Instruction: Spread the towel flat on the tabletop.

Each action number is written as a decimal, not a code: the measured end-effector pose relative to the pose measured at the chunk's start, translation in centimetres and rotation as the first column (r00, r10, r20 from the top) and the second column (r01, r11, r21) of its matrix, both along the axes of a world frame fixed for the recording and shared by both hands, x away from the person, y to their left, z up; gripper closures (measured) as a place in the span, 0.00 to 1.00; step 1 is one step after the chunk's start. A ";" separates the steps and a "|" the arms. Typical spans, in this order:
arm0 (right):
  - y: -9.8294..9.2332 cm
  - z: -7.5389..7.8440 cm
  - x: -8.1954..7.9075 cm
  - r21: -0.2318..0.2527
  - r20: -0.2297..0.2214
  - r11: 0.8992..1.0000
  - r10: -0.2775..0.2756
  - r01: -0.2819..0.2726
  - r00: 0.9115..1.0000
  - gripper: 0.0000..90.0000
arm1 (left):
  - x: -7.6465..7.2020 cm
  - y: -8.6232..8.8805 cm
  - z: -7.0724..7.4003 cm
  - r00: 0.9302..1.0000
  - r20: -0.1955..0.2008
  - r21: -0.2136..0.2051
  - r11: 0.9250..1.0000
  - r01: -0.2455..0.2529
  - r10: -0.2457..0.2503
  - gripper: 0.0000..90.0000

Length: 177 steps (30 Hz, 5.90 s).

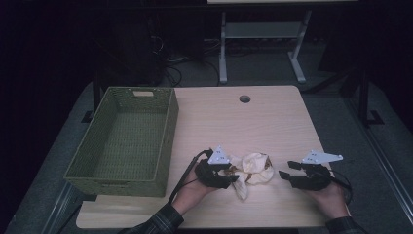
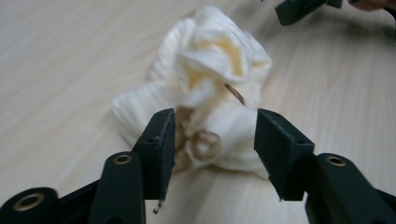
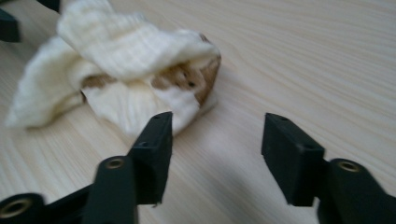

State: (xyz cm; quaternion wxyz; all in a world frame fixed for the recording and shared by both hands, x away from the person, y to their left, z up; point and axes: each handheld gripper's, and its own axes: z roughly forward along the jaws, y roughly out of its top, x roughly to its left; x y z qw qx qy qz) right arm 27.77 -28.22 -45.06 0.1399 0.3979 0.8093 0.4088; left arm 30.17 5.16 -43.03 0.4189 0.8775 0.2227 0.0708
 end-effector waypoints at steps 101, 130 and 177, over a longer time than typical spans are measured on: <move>8.0 0.2 5.9 0.057 -0.052 0.971 0.237 -0.234 0.970 0.76 | 2.9 3.0 -0.3 0.983 -0.072 0.017 0.985 -0.169 0.170 0.55; 2.4 2.0 6.0 0.058 0.021 0.992 0.107 -0.108 0.994 1.00 | 4.2 3.9 -0.9 0.970 -0.042 0.074 0.969 -0.237 0.241 0.56; -3.4 7.1 9.2 0.075 0.160 0.995 -0.078 0.066 0.984 1.00 | 8.9 4.2 7.1 0.924 0.060 -0.059 0.925 -0.375 0.378 1.00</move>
